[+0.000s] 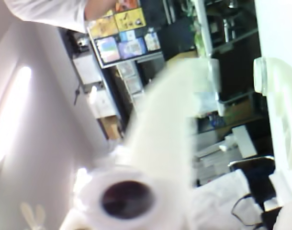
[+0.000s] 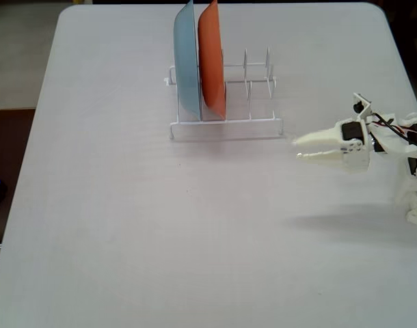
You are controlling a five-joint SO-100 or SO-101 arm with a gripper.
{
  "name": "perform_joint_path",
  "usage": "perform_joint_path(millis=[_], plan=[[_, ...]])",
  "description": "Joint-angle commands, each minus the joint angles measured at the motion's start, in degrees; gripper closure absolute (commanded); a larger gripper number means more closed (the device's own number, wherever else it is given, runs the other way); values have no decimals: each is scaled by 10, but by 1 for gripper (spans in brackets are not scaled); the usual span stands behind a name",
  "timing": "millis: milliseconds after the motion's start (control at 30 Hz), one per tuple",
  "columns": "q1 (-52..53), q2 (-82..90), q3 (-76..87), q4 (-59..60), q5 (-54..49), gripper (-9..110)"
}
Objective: Please give me two plates.
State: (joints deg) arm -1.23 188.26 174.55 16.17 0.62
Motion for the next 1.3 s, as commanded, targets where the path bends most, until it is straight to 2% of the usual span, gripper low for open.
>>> perform_joint_path(millis=[0, 133, 367, 800, 1267], plan=[[13, 15, 11, -5, 4, 102], [18, 15, 50, -24, -9, 102], [35, 15, 51, 54, -40, 102], [32, 15, 51, 159, 6, 102], [30, 15, 51, 206, 17, 102]])
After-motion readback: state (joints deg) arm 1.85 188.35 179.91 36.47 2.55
